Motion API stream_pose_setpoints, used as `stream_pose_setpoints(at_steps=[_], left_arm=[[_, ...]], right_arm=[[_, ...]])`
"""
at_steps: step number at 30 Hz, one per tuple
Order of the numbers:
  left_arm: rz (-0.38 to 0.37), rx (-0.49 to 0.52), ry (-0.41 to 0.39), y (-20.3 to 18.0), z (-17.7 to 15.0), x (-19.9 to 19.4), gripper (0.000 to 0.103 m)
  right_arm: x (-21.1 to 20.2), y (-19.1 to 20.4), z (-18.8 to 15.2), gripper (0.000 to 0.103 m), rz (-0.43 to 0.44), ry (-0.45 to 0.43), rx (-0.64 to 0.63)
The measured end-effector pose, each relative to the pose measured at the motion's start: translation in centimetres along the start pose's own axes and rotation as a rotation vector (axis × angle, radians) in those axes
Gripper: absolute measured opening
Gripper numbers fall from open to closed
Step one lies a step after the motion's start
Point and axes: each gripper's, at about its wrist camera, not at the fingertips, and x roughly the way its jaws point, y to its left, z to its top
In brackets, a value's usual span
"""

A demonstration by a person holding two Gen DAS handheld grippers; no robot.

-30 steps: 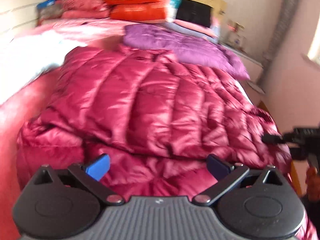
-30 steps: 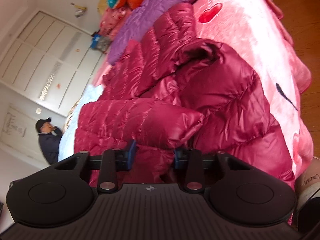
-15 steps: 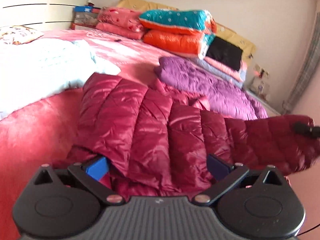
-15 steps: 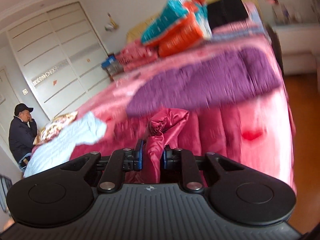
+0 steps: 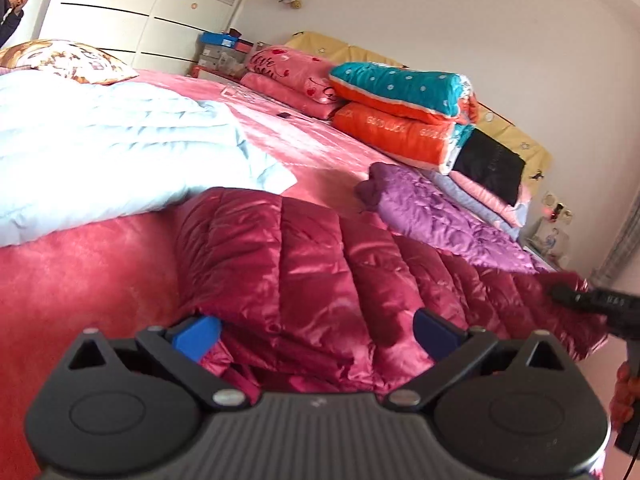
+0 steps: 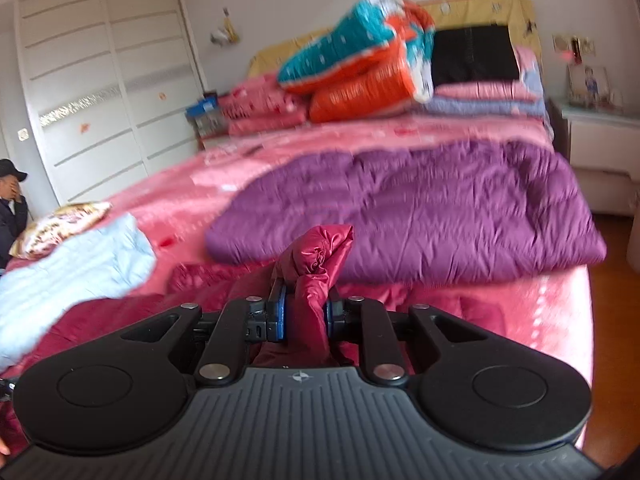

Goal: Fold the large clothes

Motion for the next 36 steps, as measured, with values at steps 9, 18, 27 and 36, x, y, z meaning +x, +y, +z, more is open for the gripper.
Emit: stream_pose_setpoints(at_steps=[9, 18, 27, 36], left_arm=[[0.028, -0.014, 0.053, 1.7, -0.5, 1.1, 0.102], [0.095, 0.105, 0.05, -1.4, 0.5, -1.3, 0.102], [0.114, 0.262, 0.033, -5.3, 2.3, -5.6, 0.102], [0.019, 0.157, 0.028, -4.8, 3.4, 0.1, 0.1]], right_arm=[[3.4, -0.3, -3.8, 0.023, -0.068, 0.093, 0.006], [2.8, 0.0, -4.8, 0.079, -0.143, 0.073, -0.025], [-2.4, -1.1, -3.9, 0.1, -0.147, -0.065, 0.029], [-0.4, 0.6, -3.4, 0.101, 0.021, -0.05, -0.003]])
